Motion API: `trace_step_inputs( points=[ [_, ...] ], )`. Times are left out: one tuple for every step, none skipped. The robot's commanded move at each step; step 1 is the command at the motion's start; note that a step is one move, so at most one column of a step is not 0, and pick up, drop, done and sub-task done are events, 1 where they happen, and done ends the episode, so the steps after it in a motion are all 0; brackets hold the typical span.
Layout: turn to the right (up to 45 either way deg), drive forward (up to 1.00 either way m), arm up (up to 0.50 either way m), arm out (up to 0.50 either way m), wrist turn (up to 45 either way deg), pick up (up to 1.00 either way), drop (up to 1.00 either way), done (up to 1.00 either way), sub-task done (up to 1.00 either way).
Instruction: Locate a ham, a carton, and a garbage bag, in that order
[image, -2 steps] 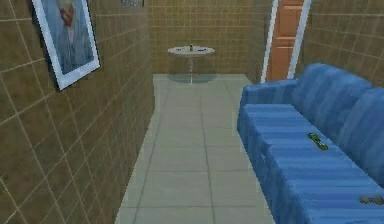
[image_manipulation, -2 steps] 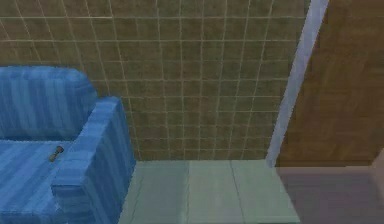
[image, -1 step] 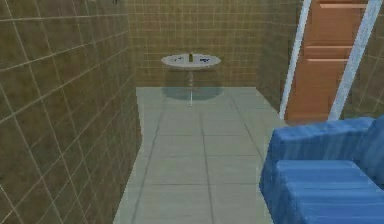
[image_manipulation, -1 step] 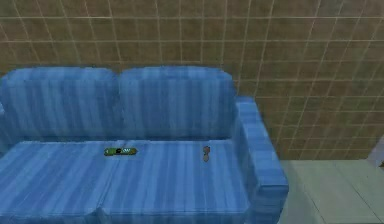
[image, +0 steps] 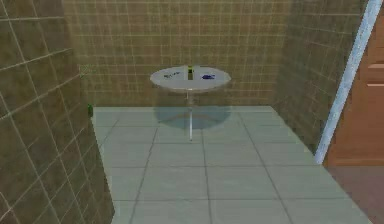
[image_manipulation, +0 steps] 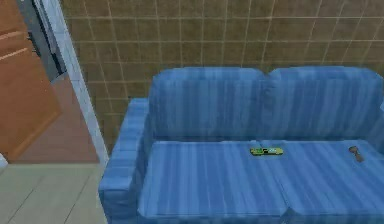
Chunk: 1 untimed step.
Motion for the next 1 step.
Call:
trace_step_inputs(
  points=[
    [0.0, 0.70, 0.00, 0.00, 0.0, 0.00, 0.00, 0.00, 0.00]
  ],
)
